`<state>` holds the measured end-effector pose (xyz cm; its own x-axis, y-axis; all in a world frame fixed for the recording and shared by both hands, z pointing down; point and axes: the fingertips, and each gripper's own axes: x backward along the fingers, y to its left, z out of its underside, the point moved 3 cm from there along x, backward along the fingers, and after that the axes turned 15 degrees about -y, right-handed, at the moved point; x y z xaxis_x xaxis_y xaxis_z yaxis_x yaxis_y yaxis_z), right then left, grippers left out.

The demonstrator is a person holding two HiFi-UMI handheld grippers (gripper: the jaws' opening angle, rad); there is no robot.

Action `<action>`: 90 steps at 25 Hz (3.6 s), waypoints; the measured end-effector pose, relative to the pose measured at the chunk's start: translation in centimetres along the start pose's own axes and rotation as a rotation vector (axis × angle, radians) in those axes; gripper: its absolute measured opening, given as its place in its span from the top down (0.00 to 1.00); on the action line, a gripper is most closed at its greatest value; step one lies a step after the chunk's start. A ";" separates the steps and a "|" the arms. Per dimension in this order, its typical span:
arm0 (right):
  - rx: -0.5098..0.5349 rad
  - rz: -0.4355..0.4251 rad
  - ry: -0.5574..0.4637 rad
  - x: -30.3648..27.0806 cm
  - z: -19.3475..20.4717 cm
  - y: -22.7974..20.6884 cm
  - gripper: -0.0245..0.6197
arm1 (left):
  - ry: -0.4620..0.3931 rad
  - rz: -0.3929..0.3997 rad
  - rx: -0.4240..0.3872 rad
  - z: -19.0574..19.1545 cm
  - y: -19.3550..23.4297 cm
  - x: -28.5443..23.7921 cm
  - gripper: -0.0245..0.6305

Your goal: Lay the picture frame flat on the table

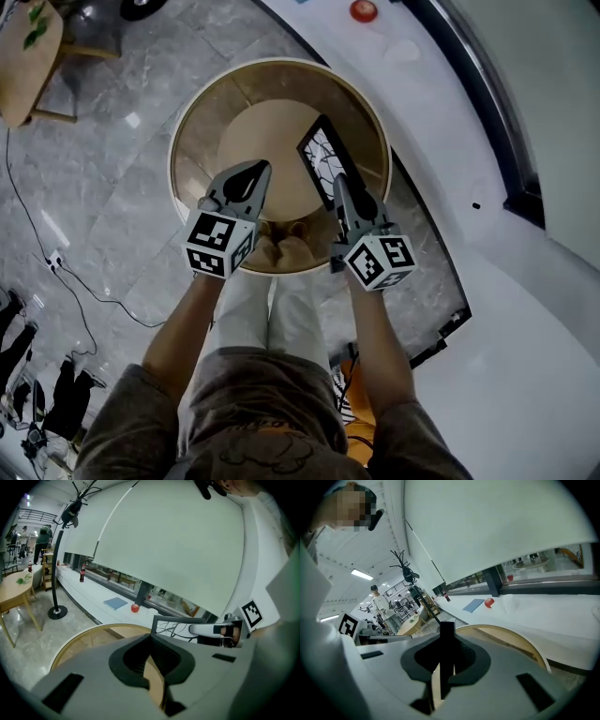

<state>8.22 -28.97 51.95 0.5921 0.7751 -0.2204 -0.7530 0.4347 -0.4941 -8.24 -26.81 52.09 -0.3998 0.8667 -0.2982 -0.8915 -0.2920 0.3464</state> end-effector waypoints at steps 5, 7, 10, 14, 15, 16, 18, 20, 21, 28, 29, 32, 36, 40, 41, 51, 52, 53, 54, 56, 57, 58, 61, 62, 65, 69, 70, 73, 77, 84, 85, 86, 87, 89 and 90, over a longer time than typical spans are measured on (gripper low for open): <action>-0.003 0.022 0.003 -1.4 1.8 -2.4 0.89 | 0.021 0.016 0.004 2.8 0.6 -1.4 0.94; -0.010 0.029 0.000 -2.4 2.2 -3.5 0.89 | 0.027 0.021 0.013 3.8 1.0 -2.3 0.94; -0.020 0.028 -0.001 -3.5 3.1 -4.7 0.89 | 0.027 0.022 0.030 5.0 1.5 -3.4 0.93; -0.050 0.031 0.006 -4.1 4.9 -6.0 0.89 | 0.031 0.014 0.036 6.8 1.9 -4.4 0.93; -0.057 0.033 0.010 -4.2 5.3 -6.2 0.89 | 0.034 0.013 0.035 7.1 2.1 -4.6 0.93; -0.064 0.034 0.014 -4.3 5.7 -6.4 0.89 | 0.035 0.013 0.035 7.4 2.2 -4.7 0.93; -0.074 0.037 0.016 -4.6 6.3 -6.8 0.89 | 0.037 0.010 0.035 7.7 2.4 -5.0 0.93; -0.091 0.036 0.010 -4.9 6.7 -7.3 0.89 | 0.039 0.005 0.038 8.1 2.7 -5.3 0.93; -0.101 0.032 0.004 -5.0 6.8 -7.4 0.89 | 0.040 0.001 0.039 8.4 2.8 -5.4 0.93; -0.112 0.022 0.007 -5.1 8.1 -8.4 0.89 | 0.055 -0.014 0.042 9.7 3.0 -5.7 0.94; -0.108 0.026 0.017 -5.0 8.4 -8.5 0.89 | 0.057 -0.015 0.044 9.8 3.0 -5.6 0.93; -0.102 0.041 0.048 -4.6 9.5 -9.1 0.89 | 0.066 -0.016 0.050 10.4 2.9 -5.7 0.93; -0.110 0.055 0.062 -4.4 10.3 -9.5 0.89 | 0.072 -0.018 0.058 11.0 2.9 -5.8 0.93; -0.118 0.055 0.065 -4.3 11.1 -9.6 0.89 | 0.078 -0.015 0.058 11.6 3.0 -5.8 0.93; -0.120 0.056 0.066 -4.2 11.3 -9.7 0.89 | 0.079 -0.014 0.057 11.7 3.0 -5.8 0.93; -0.120 0.066 0.082 -3.5 12.9 -10.1 0.89 | 0.098 0.007 0.051 12.9 2.3 -6.0 0.93; -0.122 0.067 0.082 -3.5 13.0 -10.1 0.89 | 0.100 0.008 0.052 13.0 2.3 -6.0 0.93; -0.123 0.068 0.083 -3.5 13.1 -10.2 0.89 | 0.102 0.009 0.054 13.2 2.3 -5.9 0.93; -0.124 0.069 0.083 -3.4 13.2 -10.3 0.88 | 0.104 0.010 0.055 13.3 2.3 -5.9 0.93; -0.126 0.071 0.084 -3.3 13.4 -10.4 0.88 | 0.108 0.010 0.057 13.5 2.2 -6.0 0.94; -0.127 0.072 0.084 -3.2 13.5 -10.4 0.88 | 0.110 0.011 0.058 13.6 2.2 -6.0 0.93; -0.130 0.073 0.083 -3.2 13.6 -10.5 0.88 | 0.111 0.012 0.058 13.7 2.2 -6.0 0.93; -0.132 0.076 0.078 -3.2 13.7 -10.6 0.87 | 0.113 0.018 0.059 14.0 2.2 -6.2 0.93; -0.129 0.076 0.077 -3.2 13.7 -10.7 0.87 | 0.115 0.022 0.059 14.0 2.2 -6.3 0.93; -0.116 0.077 0.076 -3.3 13.8 -10.7 0.86 | 0.120 0.028 0.059 14.3 2.3 -6.4 0.93; -0.094 0.089 0.083 -3.3 14.0 -10.8 0.84 | 0.128 0.035 0.064 14.6 2.2 -6.6 0.93; -0.093 0.092 0.086 -3.3 14.0 -10.8 0.83 | 0.130 0.037 0.065 14.6 2.2 -6.6 0.93; -0.101 0.107 0.092 -3.1 14.2 -10.9 0.80 | 0.135 0.042 0.064 14.5 2.4 -6.5 0.93; -0.102 0.124 0.095 -2.9 14.6 -11.0 0.78 | 0.136 0.044 0.065 14.8 2.6 -6.4 0.93; -0.103 0.176 0.135 -2.7 14.9 -11.5 0.71 | 0.147 0.049 0.078 15.1 2.6 -6.2 0.93; -0.101 0.184 0.142 -2.7 14.9 -11.6 0.70 | 0.148 0.051 0.080 15.0 2.6 -6.2 0.93; -0.099 0.192 0.149 -2.7 14.9 -11.7 0.69 | 0.149 0.054 0.082 15.0 2.6 -6.2 0.93; -0.097 0.201 0.156 -2.7 15.0 -11.8 0.68 | 0.150 0.058 0.084 15.0 2.6 -6.3 0.93; -0.092 0.218 0.171 -2.5 15.1 -12.0 0.64 | 0.151 0.060 0.086 15.0 2.6 -6.3 0.93; -0.089 0.224 0.178 -2.5 15.1 -12.1 0.63 | 0.151 0.059 0.087 15.0 2.6 -6.3 0.93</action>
<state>11.54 -29.24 71.24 0.4608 0.7513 -0.4724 -0.8473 0.2140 -0.4861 -4.88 -26.99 68.21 -0.4844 0.7768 -0.4024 -0.8461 -0.2991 0.4411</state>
